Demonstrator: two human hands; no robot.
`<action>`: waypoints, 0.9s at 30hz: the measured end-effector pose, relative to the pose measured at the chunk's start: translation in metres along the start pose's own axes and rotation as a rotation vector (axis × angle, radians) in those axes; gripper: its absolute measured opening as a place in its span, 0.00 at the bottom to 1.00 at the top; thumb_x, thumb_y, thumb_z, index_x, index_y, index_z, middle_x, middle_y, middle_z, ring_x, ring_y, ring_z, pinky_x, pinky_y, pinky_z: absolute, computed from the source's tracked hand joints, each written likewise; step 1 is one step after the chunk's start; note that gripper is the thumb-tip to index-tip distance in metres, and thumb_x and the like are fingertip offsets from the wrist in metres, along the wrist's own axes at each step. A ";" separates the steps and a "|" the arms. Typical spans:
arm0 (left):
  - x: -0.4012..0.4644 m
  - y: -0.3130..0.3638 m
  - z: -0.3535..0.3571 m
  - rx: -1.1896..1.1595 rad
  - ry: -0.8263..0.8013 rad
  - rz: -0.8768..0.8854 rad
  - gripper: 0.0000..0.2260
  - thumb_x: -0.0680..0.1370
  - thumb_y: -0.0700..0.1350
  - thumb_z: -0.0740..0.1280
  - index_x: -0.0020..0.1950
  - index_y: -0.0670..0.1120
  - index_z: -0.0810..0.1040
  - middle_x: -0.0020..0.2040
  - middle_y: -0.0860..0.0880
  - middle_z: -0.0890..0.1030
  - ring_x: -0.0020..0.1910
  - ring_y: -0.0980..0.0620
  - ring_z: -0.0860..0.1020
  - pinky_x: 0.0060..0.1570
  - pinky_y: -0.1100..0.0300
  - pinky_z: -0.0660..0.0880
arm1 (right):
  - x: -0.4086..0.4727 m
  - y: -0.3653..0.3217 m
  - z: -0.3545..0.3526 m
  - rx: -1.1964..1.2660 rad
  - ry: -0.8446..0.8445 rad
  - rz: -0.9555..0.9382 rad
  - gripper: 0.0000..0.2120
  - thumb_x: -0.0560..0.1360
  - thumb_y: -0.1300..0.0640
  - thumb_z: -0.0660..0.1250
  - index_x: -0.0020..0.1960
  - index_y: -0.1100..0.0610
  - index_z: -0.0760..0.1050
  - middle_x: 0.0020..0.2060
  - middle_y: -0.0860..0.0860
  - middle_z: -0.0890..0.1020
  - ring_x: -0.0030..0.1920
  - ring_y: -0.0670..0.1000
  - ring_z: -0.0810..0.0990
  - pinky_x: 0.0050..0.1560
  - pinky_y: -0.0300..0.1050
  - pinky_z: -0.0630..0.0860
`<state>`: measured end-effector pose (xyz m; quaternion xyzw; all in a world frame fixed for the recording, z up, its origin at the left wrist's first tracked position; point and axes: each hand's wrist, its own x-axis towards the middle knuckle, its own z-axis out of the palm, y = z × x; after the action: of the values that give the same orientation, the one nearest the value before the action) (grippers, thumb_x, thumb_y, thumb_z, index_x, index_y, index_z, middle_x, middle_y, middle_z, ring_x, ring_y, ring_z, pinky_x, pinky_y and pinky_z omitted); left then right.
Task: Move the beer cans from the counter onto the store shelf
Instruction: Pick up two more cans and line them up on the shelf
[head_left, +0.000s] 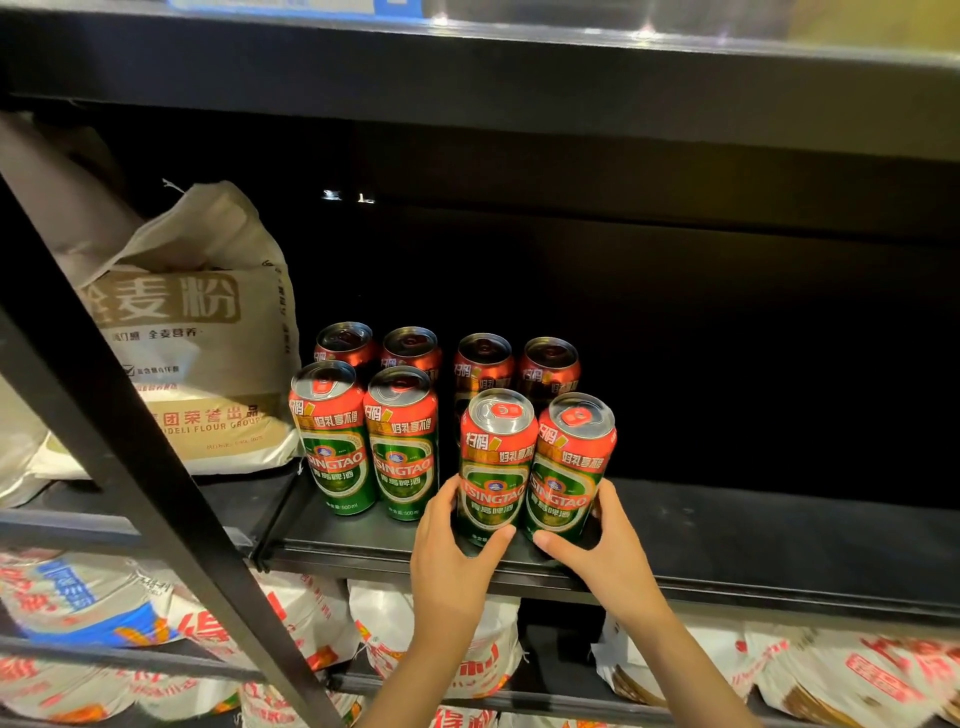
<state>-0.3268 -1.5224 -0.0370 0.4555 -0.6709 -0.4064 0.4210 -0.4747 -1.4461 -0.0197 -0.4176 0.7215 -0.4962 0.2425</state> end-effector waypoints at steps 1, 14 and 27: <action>0.000 0.001 0.000 -0.009 0.007 -0.005 0.31 0.69 0.49 0.75 0.69 0.52 0.67 0.60 0.60 0.71 0.62 0.61 0.68 0.60 0.63 0.65 | 0.000 0.000 0.000 -0.001 0.016 -0.005 0.28 0.66 0.50 0.76 0.61 0.39 0.66 0.58 0.36 0.74 0.58 0.31 0.71 0.47 0.25 0.71; -0.001 -0.004 0.011 -0.002 0.162 0.051 0.33 0.66 0.49 0.77 0.69 0.48 0.70 0.55 0.54 0.69 0.57 0.56 0.72 0.53 0.71 0.67 | 0.000 0.003 -0.001 -0.020 -0.019 -0.018 0.30 0.70 0.51 0.73 0.67 0.41 0.63 0.64 0.38 0.72 0.66 0.40 0.69 0.63 0.37 0.67; -0.003 -0.002 0.014 -0.111 0.254 0.097 0.26 0.67 0.49 0.75 0.62 0.45 0.74 0.55 0.52 0.71 0.57 0.57 0.73 0.59 0.53 0.75 | 0.004 0.004 0.006 -0.070 0.030 -0.005 0.33 0.71 0.53 0.72 0.72 0.47 0.63 0.65 0.41 0.72 0.66 0.41 0.70 0.65 0.41 0.69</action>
<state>-0.3385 -1.5176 -0.0438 0.4462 -0.6099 -0.3613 0.5462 -0.4740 -1.4523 -0.0258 -0.4200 0.7409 -0.4776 0.2158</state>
